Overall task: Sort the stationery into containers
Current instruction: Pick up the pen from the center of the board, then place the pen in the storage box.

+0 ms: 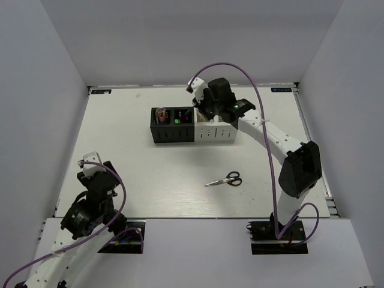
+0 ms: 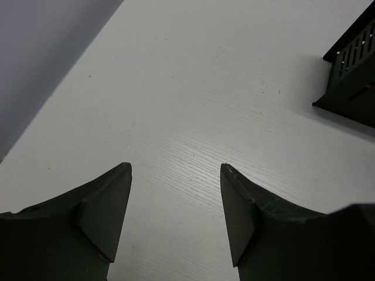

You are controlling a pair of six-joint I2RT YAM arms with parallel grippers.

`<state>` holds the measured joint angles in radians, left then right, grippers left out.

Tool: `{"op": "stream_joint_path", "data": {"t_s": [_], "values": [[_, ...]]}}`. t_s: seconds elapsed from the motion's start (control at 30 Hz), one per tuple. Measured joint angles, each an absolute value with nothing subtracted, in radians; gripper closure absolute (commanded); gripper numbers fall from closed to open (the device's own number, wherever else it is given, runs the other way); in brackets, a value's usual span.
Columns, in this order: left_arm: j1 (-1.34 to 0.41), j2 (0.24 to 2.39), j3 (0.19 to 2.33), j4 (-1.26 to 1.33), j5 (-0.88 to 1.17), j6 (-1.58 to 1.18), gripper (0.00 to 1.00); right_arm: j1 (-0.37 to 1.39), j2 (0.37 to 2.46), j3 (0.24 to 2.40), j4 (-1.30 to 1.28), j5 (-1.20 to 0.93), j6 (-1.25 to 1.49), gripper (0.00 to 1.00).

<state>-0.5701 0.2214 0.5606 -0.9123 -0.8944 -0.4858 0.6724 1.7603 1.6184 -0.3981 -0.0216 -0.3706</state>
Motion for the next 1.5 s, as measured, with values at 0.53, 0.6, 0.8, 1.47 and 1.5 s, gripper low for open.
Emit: {"op": "stream_joint_path", "data": {"t_s": [0.53, 0.6, 0.8, 1.47, 1.5], "values": [[-0.570, 0.248, 0.561, -0.912, -0.878, -0.476, 0.28, 0.507, 1.841, 1.571, -0.111, -0.296, -0.266, 1.00], [-0.570, 0.249, 0.561, -0.910, -0.876, -0.475, 0.28, 0.493, 1.848, 1.548, -0.100, -0.328, -0.246, 1.00], [-0.570, 0.259, 0.561, -0.903, -0.862, -0.466, 0.28, 0.463, 1.872, 1.536, -0.078, -0.382, -0.215, 0.90], [-0.569, 0.490, 0.545, -0.727, -0.368, -0.297, 0.22, 0.452, 1.885, 1.535, -0.078, -0.444, -0.192, 0.52], [-0.569, 0.495, 0.545, -0.725, -0.353, -0.294, 0.22, 0.452, 1.885, 1.535, -0.080, -0.445, -0.192, 0.56]]}}
